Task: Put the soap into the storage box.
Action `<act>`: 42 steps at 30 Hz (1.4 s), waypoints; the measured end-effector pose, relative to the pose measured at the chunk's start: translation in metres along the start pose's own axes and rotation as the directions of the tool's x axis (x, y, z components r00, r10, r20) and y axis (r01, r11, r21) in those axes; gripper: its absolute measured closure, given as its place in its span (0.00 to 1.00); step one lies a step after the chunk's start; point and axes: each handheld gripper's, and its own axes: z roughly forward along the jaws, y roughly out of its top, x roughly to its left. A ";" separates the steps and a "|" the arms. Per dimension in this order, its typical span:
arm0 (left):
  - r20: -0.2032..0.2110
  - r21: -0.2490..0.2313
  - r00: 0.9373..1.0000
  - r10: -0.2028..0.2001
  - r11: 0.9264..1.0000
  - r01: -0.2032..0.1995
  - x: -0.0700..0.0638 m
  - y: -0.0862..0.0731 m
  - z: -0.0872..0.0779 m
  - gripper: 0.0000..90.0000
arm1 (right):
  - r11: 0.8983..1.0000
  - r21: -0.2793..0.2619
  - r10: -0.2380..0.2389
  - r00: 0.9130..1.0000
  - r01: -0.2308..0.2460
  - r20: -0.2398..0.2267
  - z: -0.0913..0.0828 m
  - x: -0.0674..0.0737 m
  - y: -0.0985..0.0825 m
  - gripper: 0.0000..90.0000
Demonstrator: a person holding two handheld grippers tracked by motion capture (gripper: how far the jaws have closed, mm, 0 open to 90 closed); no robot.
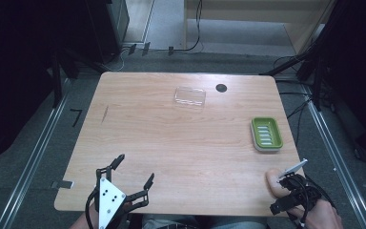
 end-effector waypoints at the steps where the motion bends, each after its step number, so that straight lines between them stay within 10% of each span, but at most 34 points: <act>1: 0.002 0.003 1.000 0.002 1.000 -0.002 0.000 0.000 0.001 0.11 | 1.000 -0.001 -0.001 1.000 0.001 0.005 0.000 0.000 0.000 0.00; 20: -0.024 0.001 1.000 -0.011 1.000 0.011 0.001 0.000 -0.006 0.11 | 0.994 -0.087 -0.056 0.993 0.065 0.103 -0.011 0.006 0.014 0.02; 42: -0.001 0.009 1.000 0.007 1.000 -0.007 -0.001 0.000 -0.001 0.11 | 0.989 -0.135 -0.056 0.996 0.065 0.076 -0.014 -0.003 0.038 0.07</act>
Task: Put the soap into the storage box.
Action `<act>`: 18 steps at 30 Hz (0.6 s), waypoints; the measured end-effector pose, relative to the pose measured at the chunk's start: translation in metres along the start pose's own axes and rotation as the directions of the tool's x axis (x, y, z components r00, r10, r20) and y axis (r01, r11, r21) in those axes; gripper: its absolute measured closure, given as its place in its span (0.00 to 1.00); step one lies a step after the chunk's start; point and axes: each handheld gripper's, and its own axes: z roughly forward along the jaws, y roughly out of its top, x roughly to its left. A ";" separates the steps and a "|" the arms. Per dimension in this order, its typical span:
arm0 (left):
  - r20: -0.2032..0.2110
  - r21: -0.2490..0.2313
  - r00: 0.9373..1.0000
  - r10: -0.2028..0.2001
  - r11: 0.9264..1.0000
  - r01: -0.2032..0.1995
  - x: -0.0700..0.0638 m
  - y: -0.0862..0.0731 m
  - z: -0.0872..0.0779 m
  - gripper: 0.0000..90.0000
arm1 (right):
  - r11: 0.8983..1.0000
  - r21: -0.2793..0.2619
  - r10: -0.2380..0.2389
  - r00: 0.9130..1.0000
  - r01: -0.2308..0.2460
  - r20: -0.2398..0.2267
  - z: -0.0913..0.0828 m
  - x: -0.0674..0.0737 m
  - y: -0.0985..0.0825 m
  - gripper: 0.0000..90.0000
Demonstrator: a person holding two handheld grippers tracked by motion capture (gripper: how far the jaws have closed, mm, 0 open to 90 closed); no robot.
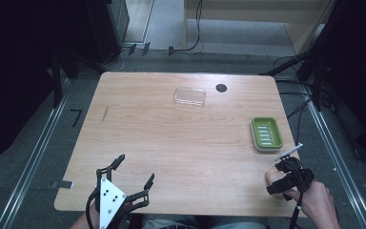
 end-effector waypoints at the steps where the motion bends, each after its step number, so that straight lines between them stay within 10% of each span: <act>1: 0.000 0.000 1.000 0.000 1.000 0.000 0.000 0.000 0.000 0.11 | 1.000 0.000 0.000 1.000 0.000 0.000 0.000 0.000 0.000 0.07; 18: 0.001 0.001 1.000 0.004 1.000 -0.004 0.000 0.000 0.000 0.11 | 0.999 0.032 0.034 0.999 -0.033 -0.032 0.019 -0.016 0.015 0.03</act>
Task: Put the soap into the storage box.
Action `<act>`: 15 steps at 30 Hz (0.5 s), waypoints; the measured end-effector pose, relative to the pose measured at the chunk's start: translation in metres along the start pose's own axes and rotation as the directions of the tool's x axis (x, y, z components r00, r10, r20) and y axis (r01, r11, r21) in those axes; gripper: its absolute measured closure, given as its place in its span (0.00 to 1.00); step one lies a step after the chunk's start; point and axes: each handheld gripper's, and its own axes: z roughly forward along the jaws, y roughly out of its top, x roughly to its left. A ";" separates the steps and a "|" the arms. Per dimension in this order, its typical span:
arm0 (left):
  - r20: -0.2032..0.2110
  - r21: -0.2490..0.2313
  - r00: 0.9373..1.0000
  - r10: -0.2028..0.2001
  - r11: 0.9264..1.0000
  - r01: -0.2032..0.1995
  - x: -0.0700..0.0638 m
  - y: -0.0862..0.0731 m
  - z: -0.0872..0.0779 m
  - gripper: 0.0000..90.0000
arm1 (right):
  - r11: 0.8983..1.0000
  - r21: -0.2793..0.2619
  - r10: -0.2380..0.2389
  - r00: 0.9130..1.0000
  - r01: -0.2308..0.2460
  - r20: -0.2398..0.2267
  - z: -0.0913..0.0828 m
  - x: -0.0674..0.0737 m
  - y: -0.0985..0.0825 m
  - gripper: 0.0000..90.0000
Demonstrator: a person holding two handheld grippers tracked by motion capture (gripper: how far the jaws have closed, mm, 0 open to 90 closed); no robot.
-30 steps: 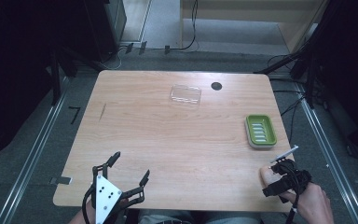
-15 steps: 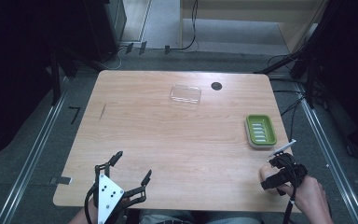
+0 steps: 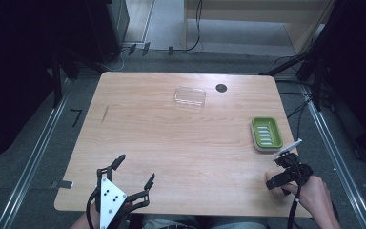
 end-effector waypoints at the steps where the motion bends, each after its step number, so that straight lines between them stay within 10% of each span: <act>1: -0.001 -0.001 1.000 -0.002 1.000 0.002 0.000 0.000 0.000 0.11 | 1.000 0.007 0.010 1.000 -0.010 -0.006 0.002 -0.001 0.001 0.03; 15: 0.000 -0.001 1.000 -0.001 1.000 0.001 0.000 0.000 0.000 0.11 | 0.999 0.028 0.025 1.000 -0.025 -0.013 0.016 -0.006 0.006 0.11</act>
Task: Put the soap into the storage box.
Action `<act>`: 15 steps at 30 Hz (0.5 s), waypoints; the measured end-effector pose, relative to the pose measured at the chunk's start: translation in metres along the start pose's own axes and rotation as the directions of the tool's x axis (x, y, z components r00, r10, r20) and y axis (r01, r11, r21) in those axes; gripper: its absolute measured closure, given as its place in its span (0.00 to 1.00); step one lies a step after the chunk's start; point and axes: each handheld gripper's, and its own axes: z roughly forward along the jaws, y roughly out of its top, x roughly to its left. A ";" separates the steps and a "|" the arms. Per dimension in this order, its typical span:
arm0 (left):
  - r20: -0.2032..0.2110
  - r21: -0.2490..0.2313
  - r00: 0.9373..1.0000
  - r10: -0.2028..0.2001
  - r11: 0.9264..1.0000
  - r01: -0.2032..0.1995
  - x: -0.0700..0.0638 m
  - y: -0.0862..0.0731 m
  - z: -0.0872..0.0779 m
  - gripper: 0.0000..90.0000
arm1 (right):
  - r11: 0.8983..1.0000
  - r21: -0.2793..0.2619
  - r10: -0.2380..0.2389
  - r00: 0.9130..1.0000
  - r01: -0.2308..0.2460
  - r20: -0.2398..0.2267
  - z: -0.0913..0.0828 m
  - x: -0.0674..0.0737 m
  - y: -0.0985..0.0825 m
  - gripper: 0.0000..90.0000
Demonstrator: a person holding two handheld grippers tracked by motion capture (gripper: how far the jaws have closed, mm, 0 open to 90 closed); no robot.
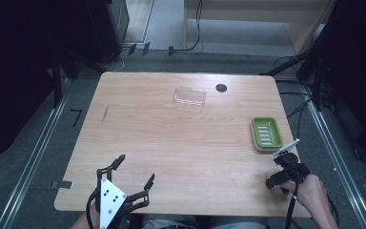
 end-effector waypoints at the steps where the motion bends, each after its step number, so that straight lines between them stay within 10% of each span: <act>1: 0.000 0.000 1.000 0.000 1.000 0.000 0.000 0.000 0.000 0.11 | 1.000 -0.002 -0.002 1.000 0.002 -0.001 0.001 -0.001 0.000 0.12; 15: 0.000 0.000 1.000 -0.001 1.000 0.001 0.000 0.000 0.000 0.11 | 1.000 0.001 -0.016 1.000 0.016 0.013 0.004 0.006 0.004 0.32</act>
